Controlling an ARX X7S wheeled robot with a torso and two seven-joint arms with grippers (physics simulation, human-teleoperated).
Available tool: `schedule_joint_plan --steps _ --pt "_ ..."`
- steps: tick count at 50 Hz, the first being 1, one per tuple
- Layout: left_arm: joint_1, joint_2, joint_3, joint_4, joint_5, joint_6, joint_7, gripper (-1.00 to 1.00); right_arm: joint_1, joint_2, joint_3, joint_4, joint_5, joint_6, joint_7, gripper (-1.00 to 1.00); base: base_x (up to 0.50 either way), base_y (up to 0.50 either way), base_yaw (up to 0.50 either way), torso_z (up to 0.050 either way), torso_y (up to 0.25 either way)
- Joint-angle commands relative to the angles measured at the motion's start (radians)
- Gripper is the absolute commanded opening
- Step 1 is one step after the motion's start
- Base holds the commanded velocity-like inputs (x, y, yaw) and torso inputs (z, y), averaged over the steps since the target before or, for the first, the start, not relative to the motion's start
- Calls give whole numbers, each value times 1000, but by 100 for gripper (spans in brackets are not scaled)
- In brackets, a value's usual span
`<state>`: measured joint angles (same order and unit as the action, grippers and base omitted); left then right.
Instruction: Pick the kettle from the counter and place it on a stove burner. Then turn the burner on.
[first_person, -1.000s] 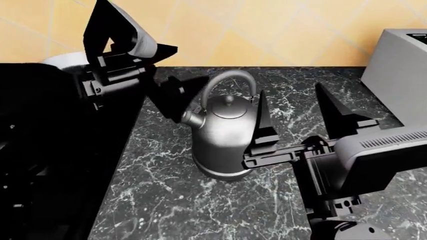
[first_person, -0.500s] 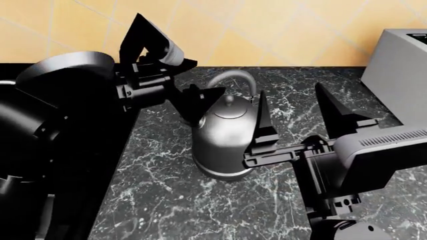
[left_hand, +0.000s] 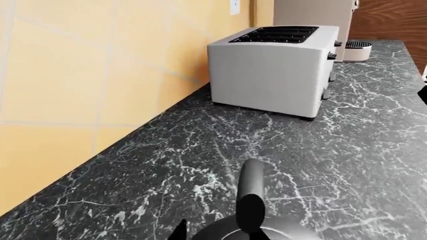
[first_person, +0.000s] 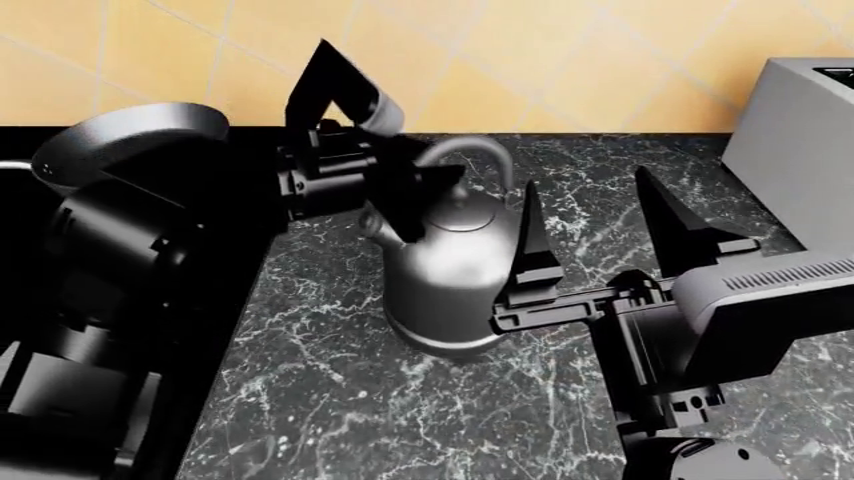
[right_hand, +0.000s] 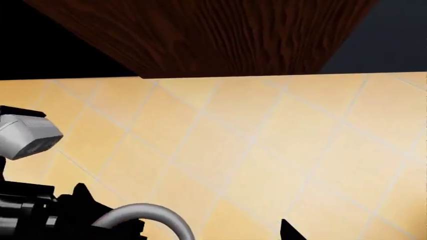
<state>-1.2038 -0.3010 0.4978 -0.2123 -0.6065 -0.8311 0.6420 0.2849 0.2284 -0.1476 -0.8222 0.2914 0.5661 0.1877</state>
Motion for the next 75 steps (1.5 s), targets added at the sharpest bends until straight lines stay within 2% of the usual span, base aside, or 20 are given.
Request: schedule_joint_plan --steps 1,9,20,42,66,75 --pt "12 6 -9 14 2 53 -20 -100 2 7 -4 -1 1 1 10 100 0 0 0 0 0" --pt "34 -1 -16 67 6 104 -22 -100 2 12 -3 -7 1 5 21 100 0 0 0 0 0" --pt "15 26 -82 46 49 202 -125 -100 3 18 -10 -14 0 6 32 100 0 0 0 0 2" --pt "-11 22 -165 141 15 126 -283 -100 8 8 40 -18 60 34 66 100 -4 2 0 0 2" --pt "-17 4 -170 146 8 118 -301 -100 32 23 5 -13 43 89 108 100 -493 253 0 1 2" --pt "-22 3 -174 141 7 122 -309 -100 36 37 -23 -20 16 94 123 100 -6 497 0 1 1"
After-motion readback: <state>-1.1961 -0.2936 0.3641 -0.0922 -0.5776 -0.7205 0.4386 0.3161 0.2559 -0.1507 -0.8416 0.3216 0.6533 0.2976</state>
